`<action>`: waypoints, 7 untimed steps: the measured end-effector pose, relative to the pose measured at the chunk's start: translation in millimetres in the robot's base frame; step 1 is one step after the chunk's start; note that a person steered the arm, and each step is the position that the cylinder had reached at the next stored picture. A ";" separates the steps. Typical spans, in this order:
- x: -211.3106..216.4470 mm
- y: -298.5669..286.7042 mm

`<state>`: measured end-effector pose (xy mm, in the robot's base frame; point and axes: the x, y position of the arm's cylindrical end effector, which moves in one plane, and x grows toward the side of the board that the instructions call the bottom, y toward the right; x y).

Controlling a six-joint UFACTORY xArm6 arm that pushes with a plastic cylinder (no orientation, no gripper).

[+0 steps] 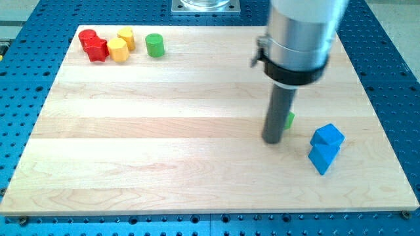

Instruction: Place the red star at the top left of the green star

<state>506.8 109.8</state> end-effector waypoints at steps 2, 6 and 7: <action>-65.8 -5.2; -22.8 -326.0; -61.8 -412.9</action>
<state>444.9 -303.1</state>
